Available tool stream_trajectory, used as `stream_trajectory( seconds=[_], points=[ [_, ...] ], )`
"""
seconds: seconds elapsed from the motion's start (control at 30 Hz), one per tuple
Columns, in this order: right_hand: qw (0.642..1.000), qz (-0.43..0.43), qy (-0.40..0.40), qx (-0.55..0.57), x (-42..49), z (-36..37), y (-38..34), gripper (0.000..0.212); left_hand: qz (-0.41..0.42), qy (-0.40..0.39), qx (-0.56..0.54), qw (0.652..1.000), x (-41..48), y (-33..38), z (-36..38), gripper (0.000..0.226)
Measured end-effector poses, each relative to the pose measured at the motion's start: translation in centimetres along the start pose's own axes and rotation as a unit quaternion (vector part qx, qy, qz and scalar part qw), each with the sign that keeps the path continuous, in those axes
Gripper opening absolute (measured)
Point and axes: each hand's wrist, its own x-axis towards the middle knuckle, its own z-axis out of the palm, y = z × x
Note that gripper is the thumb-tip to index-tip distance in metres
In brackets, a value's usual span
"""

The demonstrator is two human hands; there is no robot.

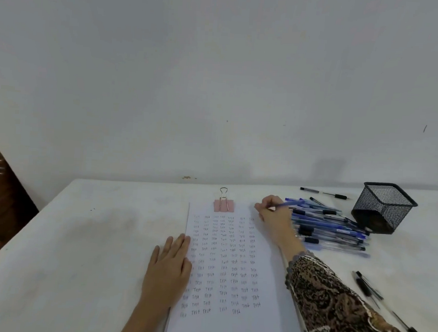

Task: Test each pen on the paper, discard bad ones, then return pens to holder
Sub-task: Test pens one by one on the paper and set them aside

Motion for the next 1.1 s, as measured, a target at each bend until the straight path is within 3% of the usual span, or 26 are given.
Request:
stream_trajectory(
  seconds=[0.17,0.5,0.63,0.8,1.1],
  points=[
    [0.999,-0.02,0.04,-0.012,-0.3,0.38,0.44,0.052,0.004,0.001,0.001,1.0,-0.03,-0.19,0.15,0.091],
    [0.998,-0.019,0.023,-0.05,-0.18,0.62,0.46,0.044,0.0,0.003,-0.012,1.0,-0.19,-0.06,0.05,0.091],
    [0.996,-0.029,0.051,-0.064,-0.13,0.64,0.59,0.045,0.003,0.006,-0.022,1.0,-0.1,-0.22,0.24,0.089],
    [0.997,-0.026,0.022,-0.076,-0.2,0.64,0.38,0.045,0.002,0.006,-0.025,1.0,-0.14,-0.23,0.12,0.09],
    [0.992,-0.051,0.06,-0.097,-0.44,0.81,0.29,0.048,0.0,0.004,-0.027,1.0,-0.15,-0.21,0.05,0.089]
  ],
)
